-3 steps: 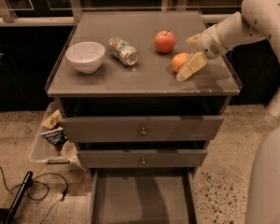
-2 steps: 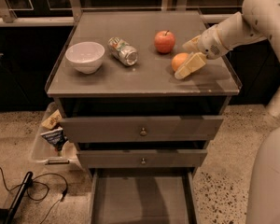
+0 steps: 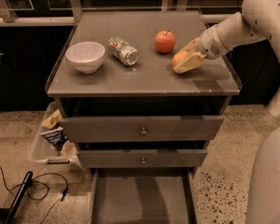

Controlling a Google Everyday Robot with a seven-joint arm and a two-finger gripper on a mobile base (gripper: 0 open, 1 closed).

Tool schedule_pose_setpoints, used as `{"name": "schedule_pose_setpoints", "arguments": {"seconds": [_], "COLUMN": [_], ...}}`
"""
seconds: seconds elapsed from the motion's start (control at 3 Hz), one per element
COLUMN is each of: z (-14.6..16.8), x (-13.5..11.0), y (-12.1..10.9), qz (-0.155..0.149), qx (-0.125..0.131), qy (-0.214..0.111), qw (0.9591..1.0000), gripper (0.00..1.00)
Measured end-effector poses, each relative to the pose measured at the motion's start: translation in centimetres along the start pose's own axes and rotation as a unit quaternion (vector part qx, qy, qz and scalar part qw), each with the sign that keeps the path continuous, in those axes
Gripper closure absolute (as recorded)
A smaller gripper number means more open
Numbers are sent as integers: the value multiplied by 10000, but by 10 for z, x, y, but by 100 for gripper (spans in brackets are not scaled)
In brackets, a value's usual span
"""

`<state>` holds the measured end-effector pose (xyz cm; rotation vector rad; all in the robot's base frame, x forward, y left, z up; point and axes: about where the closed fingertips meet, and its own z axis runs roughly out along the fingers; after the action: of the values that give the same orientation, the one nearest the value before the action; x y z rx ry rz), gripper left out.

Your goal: Place orange into bottom drawer

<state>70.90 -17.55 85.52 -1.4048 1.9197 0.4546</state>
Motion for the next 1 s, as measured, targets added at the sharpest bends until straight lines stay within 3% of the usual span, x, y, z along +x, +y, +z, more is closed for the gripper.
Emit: {"name": "schedule_pose_setpoints", "arguments": {"seconds": [0.33, 0.67, 1.0], "z": [0, 0, -4], "x": [0, 0, -7], "y": [0, 0, 9], "qz": [0, -1, -171], "qx": [0, 0, -37], "qy": [0, 0, -32], "qw": [10000, 10000, 9998], "gripper": [88, 100, 100]}}
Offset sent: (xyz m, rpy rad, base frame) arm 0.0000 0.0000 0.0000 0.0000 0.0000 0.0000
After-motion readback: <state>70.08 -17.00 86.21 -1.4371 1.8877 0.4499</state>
